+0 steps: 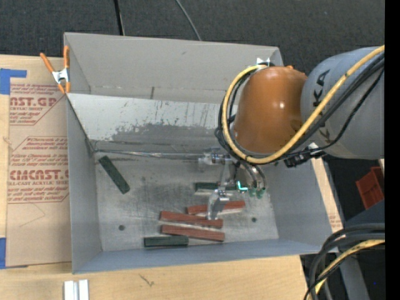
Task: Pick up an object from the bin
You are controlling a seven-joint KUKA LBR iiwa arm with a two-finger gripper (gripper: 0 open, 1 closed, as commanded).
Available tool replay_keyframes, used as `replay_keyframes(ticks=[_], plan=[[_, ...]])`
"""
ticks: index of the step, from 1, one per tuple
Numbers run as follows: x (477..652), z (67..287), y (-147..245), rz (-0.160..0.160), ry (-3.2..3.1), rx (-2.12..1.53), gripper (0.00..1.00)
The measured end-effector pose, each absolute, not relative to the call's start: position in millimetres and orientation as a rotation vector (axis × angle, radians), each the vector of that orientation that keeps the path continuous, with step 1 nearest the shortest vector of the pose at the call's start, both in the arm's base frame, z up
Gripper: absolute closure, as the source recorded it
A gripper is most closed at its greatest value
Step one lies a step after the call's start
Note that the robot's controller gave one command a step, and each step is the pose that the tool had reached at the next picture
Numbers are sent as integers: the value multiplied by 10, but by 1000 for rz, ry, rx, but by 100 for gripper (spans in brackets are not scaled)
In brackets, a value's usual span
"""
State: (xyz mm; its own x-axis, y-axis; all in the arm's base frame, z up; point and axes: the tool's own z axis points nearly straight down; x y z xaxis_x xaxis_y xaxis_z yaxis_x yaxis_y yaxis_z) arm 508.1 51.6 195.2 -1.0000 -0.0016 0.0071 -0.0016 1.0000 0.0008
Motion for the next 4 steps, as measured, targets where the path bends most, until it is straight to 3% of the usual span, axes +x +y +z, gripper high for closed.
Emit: replay_keyframes(ticks=[2,3,4], plan=[[5115,1896,504,-4,-3154,-21,0],[5219,1897,575,0,-3131,-88,0],[4907,806,404,-1,-3144,-27,100]])
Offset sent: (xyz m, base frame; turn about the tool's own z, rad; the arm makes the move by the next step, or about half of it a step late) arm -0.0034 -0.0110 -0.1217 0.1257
